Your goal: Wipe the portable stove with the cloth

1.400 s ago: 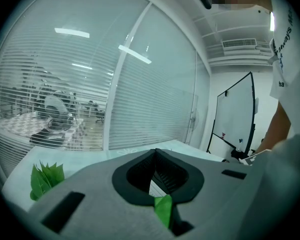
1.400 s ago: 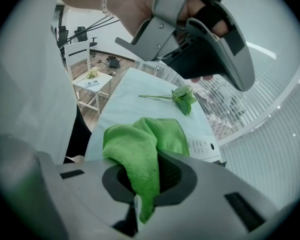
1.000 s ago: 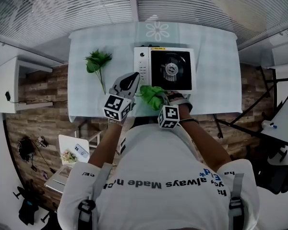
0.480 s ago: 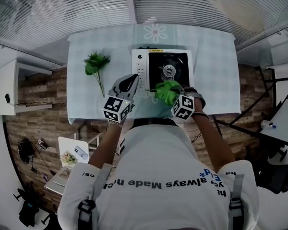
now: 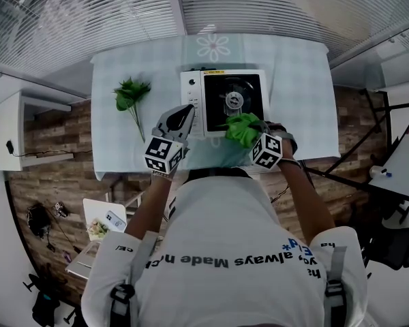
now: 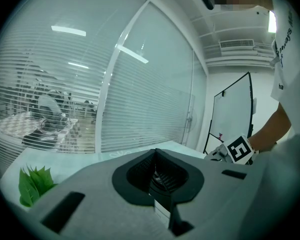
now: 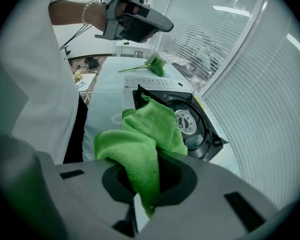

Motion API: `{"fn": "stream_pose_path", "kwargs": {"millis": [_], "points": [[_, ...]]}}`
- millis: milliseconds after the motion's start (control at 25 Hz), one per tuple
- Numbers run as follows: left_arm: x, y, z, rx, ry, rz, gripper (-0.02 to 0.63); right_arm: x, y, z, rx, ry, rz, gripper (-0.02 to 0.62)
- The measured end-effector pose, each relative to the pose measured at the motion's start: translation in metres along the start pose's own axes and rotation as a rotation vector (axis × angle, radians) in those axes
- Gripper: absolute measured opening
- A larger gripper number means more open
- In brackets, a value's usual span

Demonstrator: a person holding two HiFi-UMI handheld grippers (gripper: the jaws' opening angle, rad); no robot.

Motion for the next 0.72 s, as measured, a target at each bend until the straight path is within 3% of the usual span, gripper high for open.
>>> {"fn": "stream_pose_path", "kwargs": {"millis": [200, 320, 440, 720], "points": [[-0.002, -0.002, 0.0, 0.002, -0.001, -0.001, 0.012, -0.003, 0.023, -0.011, 0.024, -0.069, -0.07, 0.023], [-0.004, -0.003, 0.0, 0.001, -0.002, -0.004, 0.012, 0.002, 0.046, -0.035, 0.116, -0.155, -0.121, 0.023], [-0.003, -0.003, 0.0, -0.003, -0.001, -0.001, 0.012, 0.018, 0.054, -0.054, 0.194, -0.201, -0.095, 0.023], [-0.003, -0.004, 0.001, -0.006, 0.001, 0.002, 0.012, 0.048, 0.015, -0.042, 0.117, -0.238, -0.003, 0.023]]}}
Point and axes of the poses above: the fingertips, and each gripper's own axes: y backward along the fingers, z to its left, x out of its underside, the point moved 7 cm from there along y, backward along the fingers, and after that the axes turned 2 degrees about -z, right-handed, at the moved point
